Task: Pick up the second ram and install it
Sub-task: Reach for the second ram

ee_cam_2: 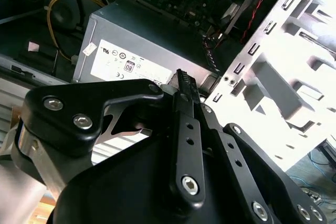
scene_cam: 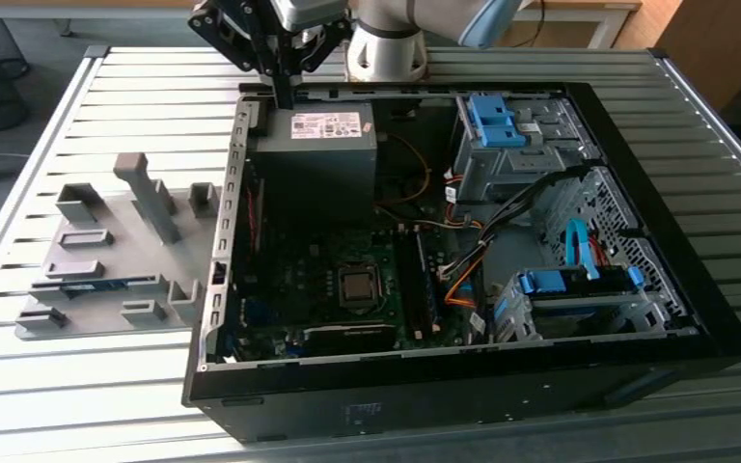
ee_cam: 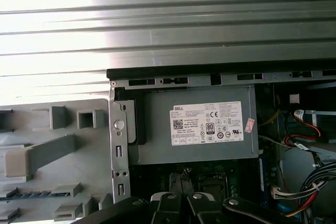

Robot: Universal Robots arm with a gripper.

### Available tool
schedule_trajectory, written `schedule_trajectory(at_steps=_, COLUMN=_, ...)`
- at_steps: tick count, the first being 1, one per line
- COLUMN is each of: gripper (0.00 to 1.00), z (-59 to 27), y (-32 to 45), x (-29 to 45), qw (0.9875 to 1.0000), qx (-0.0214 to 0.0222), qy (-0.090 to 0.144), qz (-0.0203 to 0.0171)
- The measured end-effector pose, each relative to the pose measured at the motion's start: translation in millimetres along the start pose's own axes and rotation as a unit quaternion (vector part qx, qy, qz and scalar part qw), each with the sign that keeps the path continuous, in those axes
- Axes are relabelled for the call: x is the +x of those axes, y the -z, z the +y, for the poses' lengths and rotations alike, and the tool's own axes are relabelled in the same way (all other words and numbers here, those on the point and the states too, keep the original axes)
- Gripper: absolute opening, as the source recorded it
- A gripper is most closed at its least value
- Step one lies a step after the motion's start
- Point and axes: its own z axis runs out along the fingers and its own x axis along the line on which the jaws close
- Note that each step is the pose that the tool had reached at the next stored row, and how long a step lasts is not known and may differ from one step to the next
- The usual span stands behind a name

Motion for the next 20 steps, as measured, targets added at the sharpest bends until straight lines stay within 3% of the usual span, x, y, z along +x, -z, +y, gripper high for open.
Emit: schedule_trajectory(at_steps=20, gripper=0.1, z=-0.6, y=-0.6, x=7.7, qw=1.0, qx=0.0001, qy=0.0, qz=0.0015)
